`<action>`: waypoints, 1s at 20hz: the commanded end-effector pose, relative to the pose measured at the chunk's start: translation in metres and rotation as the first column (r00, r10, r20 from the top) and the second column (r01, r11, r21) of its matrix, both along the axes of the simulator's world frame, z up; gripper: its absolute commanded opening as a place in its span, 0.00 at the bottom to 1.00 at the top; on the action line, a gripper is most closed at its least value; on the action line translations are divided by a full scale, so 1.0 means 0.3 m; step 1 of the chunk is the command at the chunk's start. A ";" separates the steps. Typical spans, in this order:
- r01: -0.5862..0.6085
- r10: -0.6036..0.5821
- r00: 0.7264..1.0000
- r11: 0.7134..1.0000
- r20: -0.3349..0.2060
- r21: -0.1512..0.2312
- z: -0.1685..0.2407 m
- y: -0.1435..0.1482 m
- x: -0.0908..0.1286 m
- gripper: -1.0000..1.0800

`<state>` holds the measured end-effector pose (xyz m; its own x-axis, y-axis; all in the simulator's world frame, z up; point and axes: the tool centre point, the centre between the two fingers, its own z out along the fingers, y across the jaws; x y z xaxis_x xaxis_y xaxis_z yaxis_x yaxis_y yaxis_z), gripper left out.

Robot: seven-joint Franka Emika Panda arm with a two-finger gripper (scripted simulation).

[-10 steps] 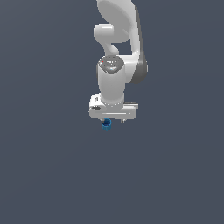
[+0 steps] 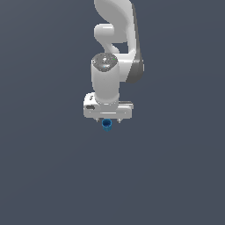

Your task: Pick up the object and move it to a goal position.

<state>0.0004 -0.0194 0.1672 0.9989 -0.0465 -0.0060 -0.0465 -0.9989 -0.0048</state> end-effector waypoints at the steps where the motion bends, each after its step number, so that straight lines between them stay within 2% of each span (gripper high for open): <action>1: 0.001 -0.001 1.000 1.000 0.001 -0.003 0.007 -0.014 0.002 0.96; 10: -0.040 0.040 0.999 0.999 0.001 -0.003 -0.031 -0.017 -0.018 0.96; 20: -0.205 0.205 0.979 0.979 0.003 -0.006 -0.168 -0.036 -0.108 0.96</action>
